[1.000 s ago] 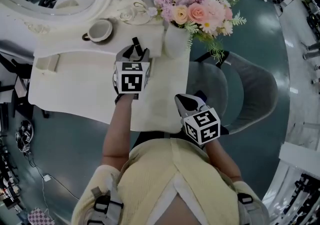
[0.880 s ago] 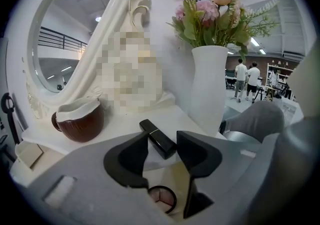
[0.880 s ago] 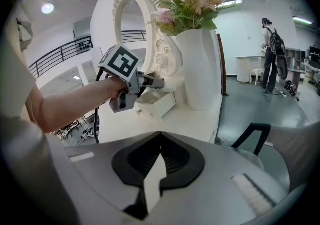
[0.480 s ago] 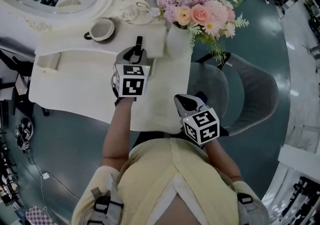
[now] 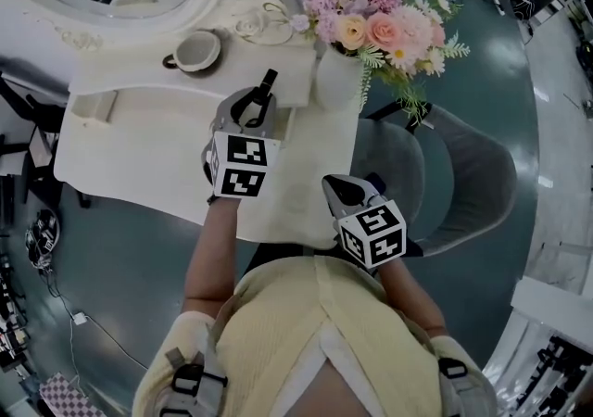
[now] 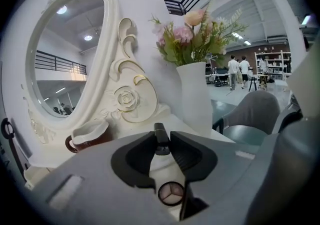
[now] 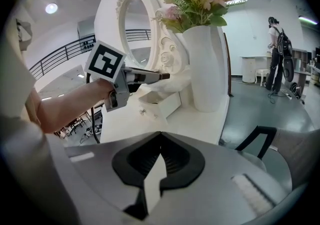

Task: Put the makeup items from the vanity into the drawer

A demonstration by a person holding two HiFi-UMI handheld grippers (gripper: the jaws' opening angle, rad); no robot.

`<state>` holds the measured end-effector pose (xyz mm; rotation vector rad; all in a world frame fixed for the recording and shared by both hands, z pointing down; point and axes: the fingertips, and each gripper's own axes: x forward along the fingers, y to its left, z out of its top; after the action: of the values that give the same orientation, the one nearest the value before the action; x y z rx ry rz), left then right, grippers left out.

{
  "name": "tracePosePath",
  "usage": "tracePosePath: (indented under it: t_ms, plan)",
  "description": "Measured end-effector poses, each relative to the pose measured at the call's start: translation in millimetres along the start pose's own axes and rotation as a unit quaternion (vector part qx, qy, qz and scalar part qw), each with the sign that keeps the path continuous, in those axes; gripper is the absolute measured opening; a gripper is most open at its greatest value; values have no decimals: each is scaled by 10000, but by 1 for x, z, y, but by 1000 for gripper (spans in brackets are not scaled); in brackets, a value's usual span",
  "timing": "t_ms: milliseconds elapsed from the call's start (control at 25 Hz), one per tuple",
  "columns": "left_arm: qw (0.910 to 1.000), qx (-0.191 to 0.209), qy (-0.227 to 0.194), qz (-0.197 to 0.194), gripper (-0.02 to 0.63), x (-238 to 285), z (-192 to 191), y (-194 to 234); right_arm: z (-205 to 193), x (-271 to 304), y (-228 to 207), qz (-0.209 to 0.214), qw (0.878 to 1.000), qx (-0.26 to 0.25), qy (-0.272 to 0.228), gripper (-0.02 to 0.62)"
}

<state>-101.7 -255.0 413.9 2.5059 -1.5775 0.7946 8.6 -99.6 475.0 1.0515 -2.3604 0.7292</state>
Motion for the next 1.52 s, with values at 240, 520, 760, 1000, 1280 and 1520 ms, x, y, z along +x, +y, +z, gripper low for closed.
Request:
tracePosePath:
  t_ms: [240, 520, 760, 1000, 1280, 1520]
  plan:
    - [9987, 166, -139, -470, 101, -29, 9, -13, 1, 3, 0, 39, 10000, -19, 1, 3]
    - [9925, 672, 430, -926, 103, -45, -24, -38, 0, 5, 2, 64, 10000, -50, 38, 3]
    - [9831, 946, 1021, -1193, 104, -38, -49, -45, -2, 6, 1, 38, 10000, -8, 72, 3]
    - [9662, 1702, 1420, -1318, 106, -23, -52, -49, -5, 6, 3, -12, 9999, 1, 102, 3]
    - [9520, 2054, 1698, -1505, 107, -10, -56, -53, -8, 1, -2, -144, 9998, 104, 86, 3]
    - [9438, 2182, 1832, -1674, 106, 0, -56, -56, -11, -1, -3, -193, 9997, 136, 99, 3]
